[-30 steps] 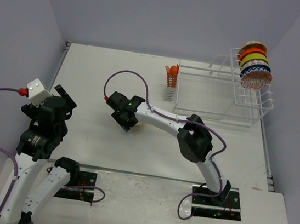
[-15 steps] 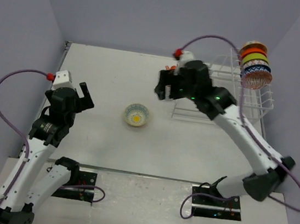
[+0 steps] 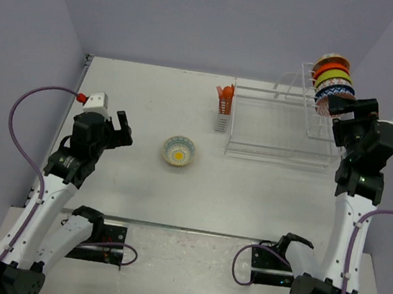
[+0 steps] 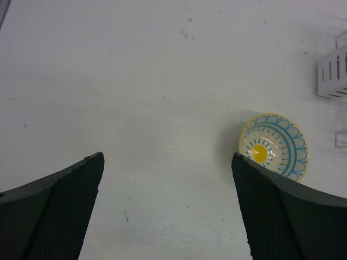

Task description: Unload the bowls from the dish rack

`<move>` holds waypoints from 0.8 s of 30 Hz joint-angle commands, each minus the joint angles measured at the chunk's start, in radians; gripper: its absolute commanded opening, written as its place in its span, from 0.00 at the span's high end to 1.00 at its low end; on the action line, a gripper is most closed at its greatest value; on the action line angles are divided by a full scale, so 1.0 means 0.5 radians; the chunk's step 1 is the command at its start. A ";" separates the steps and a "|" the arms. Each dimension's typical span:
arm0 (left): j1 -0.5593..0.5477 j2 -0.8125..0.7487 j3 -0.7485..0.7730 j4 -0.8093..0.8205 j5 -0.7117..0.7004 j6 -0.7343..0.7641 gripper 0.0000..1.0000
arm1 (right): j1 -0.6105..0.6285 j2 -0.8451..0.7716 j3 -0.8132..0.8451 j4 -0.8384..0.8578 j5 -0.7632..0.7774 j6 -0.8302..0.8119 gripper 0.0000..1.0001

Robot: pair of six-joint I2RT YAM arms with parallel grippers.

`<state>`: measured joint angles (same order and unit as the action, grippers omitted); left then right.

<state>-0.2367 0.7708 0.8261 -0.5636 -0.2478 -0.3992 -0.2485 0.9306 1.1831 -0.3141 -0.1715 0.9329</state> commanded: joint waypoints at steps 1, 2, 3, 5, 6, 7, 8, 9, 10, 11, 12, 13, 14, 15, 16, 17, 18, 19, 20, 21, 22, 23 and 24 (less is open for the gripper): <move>-0.014 -0.029 0.008 0.087 0.041 0.053 0.00 | -0.187 0.108 -0.246 0.296 -0.233 0.521 0.11; -0.017 -0.035 0.008 0.084 0.038 0.053 0.00 | -0.205 0.136 -0.255 0.364 -0.261 0.545 0.13; -0.030 -0.035 0.008 0.087 0.035 0.053 0.00 | -0.218 0.166 -0.262 0.462 -0.289 0.549 0.17; -0.042 -0.050 0.008 0.084 0.020 0.053 0.00 | -0.254 0.258 -0.268 0.572 -0.365 0.567 0.20; -0.051 -0.057 0.011 0.084 0.002 0.053 0.00 | -0.273 0.286 -0.280 0.692 -0.408 0.579 0.23; -0.054 -0.066 0.008 0.084 -0.008 0.047 0.00 | -0.306 0.311 -0.292 0.732 -0.472 0.592 0.23; -0.057 -0.081 0.011 0.084 -0.023 0.047 0.00 | -0.325 0.344 -0.301 0.805 -0.494 0.592 0.24; -0.057 -0.087 0.008 0.084 -0.026 0.047 0.00 | -0.325 0.357 -0.302 0.815 -0.507 0.586 0.24; -0.057 -0.093 0.008 0.084 -0.032 0.044 0.00 | -0.334 0.378 -0.305 0.818 -0.513 0.579 0.24; -0.057 -0.090 0.008 0.081 -0.035 0.044 0.00 | -0.337 0.394 -0.308 0.831 -0.525 0.576 0.24; -0.057 -0.087 0.008 0.081 -0.038 0.044 0.00 | -0.343 0.412 -0.302 0.840 -0.540 0.573 0.25; -0.057 -0.087 0.011 0.078 -0.038 0.044 0.00 | -0.356 0.436 -0.286 0.840 -0.556 0.573 0.25; -0.057 -0.081 0.014 0.078 -0.038 0.044 0.00 | -0.365 0.461 -0.277 0.840 -0.586 0.576 0.25; -0.057 -0.081 0.011 0.075 -0.038 0.044 0.00 | -0.368 0.498 -0.277 0.889 -0.614 0.588 0.26; -0.057 -0.081 0.011 0.078 -0.038 0.044 0.00 | -0.368 0.513 -0.277 0.898 -0.623 0.601 0.26; -0.057 -0.084 0.014 0.078 -0.044 0.044 0.00 | -0.371 0.522 -0.271 0.892 -0.633 0.607 0.27; -0.057 -0.084 0.014 0.078 -0.047 0.044 0.00 | -0.371 0.538 -0.271 0.895 -0.627 0.622 0.30; -0.057 -0.087 0.014 0.078 -0.047 0.044 0.00 | -0.371 0.538 -0.301 0.913 -0.620 0.659 0.32; -0.057 -0.087 0.011 0.075 -0.047 0.044 0.00 | -0.371 0.532 -0.326 0.944 -0.599 0.671 0.37; -0.057 -0.087 0.011 0.078 -0.044 0.044 0.00 | -0.371 0.526 -0.350 1.026 -0.569 0.681 0.40; -0.057 -0.084 0.011 0.078 -0.044 0.044 0.00 | -0.371 0.529 -0.372 1.048 -0.559 0.693 0.40; -0.057 -0.084 0.011 0.078 -0.038 0.044 0.00 | -0.368 0.538 -0.372 1.061 -0.556 0.720 0.41; -0.057 -0.084 0.011 0.078 -0.038 0.044 0.00 | -0.365 0.550 -0.384 1.097 -0.550 0.733 0.41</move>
<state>-0.2623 0.7326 0.8261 -0.5621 -0.2611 -0.3992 -0.4278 1.2068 1.0016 0.1226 -0.4412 1.2587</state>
